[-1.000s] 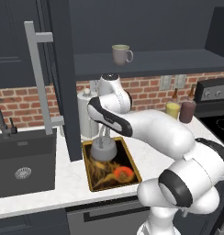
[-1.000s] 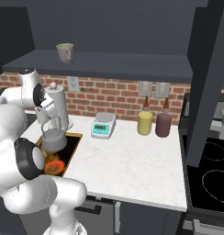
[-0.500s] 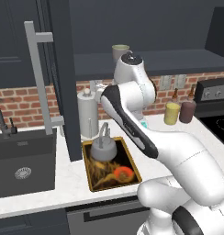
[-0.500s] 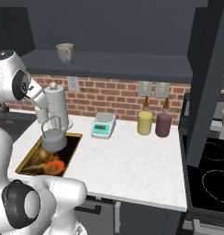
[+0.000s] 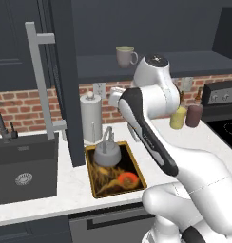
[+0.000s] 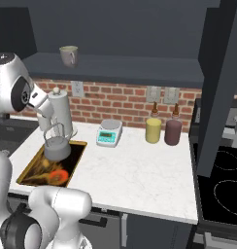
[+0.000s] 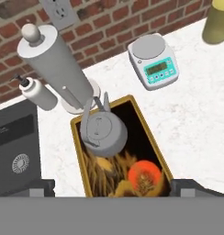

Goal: Pick the kettle from the counter and place it on the tray. Then pick the mug from the cabinet and place it on the tray. Then close the cabinet doors.

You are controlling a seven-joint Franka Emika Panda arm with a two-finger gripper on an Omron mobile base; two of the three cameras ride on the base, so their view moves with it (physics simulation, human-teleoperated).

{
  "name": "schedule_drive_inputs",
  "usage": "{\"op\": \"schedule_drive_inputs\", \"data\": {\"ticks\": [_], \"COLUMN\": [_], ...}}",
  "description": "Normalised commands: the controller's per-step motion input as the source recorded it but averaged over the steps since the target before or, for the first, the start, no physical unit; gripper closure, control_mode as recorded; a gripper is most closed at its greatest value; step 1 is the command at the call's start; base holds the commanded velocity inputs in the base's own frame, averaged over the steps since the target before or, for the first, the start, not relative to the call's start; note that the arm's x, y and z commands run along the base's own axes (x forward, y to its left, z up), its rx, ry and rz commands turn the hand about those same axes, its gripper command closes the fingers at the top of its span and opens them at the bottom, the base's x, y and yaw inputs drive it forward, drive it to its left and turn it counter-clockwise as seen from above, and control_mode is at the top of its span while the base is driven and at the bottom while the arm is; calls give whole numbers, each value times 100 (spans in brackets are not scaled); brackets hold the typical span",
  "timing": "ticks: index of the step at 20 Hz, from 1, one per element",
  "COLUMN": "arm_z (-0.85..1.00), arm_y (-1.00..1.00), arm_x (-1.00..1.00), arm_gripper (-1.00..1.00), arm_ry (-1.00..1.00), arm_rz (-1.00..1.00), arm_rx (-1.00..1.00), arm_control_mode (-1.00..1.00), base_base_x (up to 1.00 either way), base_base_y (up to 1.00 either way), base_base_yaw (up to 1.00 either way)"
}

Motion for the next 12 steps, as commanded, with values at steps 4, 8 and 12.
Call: {"op": "schedule_drive_inputs", "data": {"ticks": [4,8,12], "arm_z": [0,18,28], "arm_y": [-40,-55,-42], "arm_x": [-41,-12,18], "arm_gripper": [-100,-100,-100], "arm_ry": [-4,-26,-50], "arm_rz": [12,32,58], "arm_rx": [0,0,0], "arm_control_mode": [-100,-100,-100], "base_base_x": [0,0,0], "base_base_y": [0,0,0], "base_base_yaw": [0,0,0]}}
